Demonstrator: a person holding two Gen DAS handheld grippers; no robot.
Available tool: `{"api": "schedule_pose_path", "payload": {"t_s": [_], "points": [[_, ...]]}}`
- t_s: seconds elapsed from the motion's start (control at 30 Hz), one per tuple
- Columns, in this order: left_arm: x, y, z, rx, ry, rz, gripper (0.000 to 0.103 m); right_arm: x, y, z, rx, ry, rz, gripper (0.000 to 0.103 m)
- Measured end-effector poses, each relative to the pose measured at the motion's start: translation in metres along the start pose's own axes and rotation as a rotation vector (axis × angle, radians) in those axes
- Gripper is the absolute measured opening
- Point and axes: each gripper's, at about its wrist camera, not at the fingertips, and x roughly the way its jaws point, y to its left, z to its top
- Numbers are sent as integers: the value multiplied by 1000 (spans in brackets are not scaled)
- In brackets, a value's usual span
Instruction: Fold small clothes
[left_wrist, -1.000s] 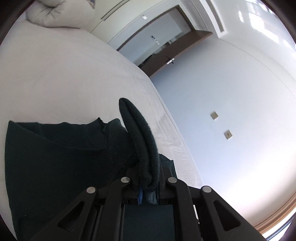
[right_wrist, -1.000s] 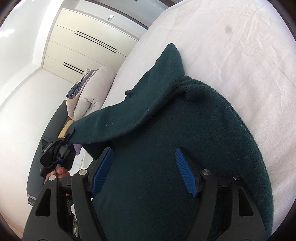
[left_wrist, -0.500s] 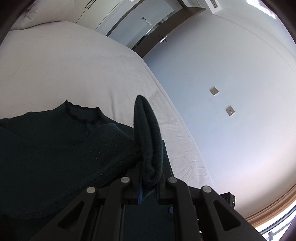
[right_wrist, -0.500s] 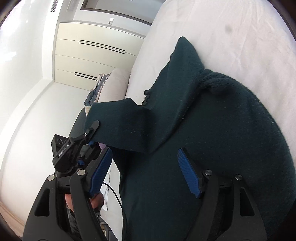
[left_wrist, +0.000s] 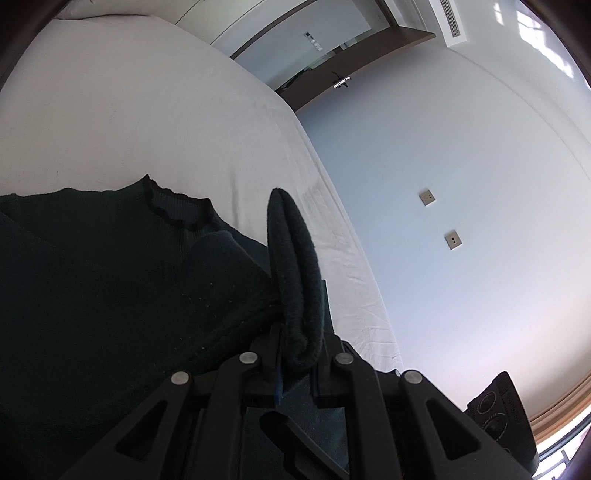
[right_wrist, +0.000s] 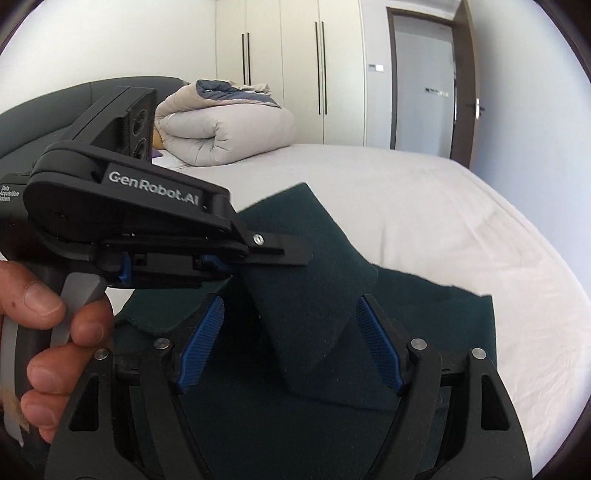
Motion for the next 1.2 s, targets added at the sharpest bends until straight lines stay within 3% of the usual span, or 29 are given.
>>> {"api": "schedule_pose_path", "payload": {"t_s": [0.1, 0.17, 0.27, 0.37, 0.43, 0.53, 0.67, 0.8, 1.0, 1.17, 1.2], "points": [[-3, 2, 1, -2, -13, 9, 10, 7, 4, 8, -23, 11, -18, 71], [-4, 5, 2, -21, -5, -6, 11, 9, -1, 6, -7, 33, -15, 42], [-6, 6, 3, -16, -6, -1, 16, 8, -11, 3, 35, 60, 12, 29], [-10, 8, 3, -36, -18, -6, 41, 4, -18, 0, 44, 57, -9, 10], [-20, 9, 4, -42, -52, -9, 71, -3, -32, 0, 92, 38, -11, 9], [-37, 12, 6, -46, -105, -32, 86, -18, -61, 2, 156, -4, -37, 7], [-51, 10, 6, -15, -130, -42, 90, -43, -119, 0, 327, -46, -55, 7], [-47, 19, -2, -28, -92, 16, 93, -83, -200, -13, 541, -105, -58, 7], [-59, 41, -24, -56, -126, 0, 93, -129, -327, -85, 806, -109, -163, 7], [-72, 61, -26, -104, -167, 46, 93, -123, -388, -146, 952, 110, -326, 11], [-75, 62, -26, -96, -178, 57, 93, -129, -394, -157, 1003, 110, -356, 12]]}}
